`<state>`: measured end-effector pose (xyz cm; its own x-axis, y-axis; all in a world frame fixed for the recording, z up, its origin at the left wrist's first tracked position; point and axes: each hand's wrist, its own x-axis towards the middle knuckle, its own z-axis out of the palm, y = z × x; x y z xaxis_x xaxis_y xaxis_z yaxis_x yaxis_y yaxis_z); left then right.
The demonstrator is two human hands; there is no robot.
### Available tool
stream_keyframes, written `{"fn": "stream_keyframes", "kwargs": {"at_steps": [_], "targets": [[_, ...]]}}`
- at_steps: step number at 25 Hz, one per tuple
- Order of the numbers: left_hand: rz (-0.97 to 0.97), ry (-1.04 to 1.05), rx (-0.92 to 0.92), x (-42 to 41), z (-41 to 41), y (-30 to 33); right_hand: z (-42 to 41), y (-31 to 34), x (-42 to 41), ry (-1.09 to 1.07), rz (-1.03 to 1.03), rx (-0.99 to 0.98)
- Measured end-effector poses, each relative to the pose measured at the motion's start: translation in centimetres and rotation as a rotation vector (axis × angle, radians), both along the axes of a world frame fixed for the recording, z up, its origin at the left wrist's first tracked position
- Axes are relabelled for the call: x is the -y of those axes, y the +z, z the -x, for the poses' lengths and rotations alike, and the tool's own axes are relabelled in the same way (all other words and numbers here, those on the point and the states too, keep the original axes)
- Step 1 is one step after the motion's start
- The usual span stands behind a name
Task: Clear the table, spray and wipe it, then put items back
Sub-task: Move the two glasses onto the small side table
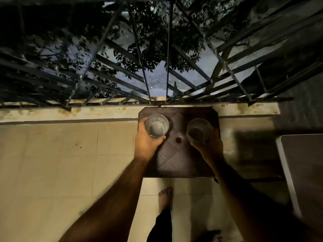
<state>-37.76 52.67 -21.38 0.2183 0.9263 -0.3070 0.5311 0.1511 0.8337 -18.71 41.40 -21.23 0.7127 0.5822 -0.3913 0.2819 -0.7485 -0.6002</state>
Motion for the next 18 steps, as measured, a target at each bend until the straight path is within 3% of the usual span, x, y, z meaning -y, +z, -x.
{"fn": "stream_keyframes", "kwargs": {"at_steps": [11,18], "targets": [[0.017,0.017,-0.006,-1.5,-0.5,-5.8,-1.4,-5.7,-2.0,-0.027,-0.131,-0.062],[-0.008,-0.053,0.026,-1.2,-0.4,-4.6,-1.7,-3.2,-1.5,0.016,-0.109,-0.193]]}}
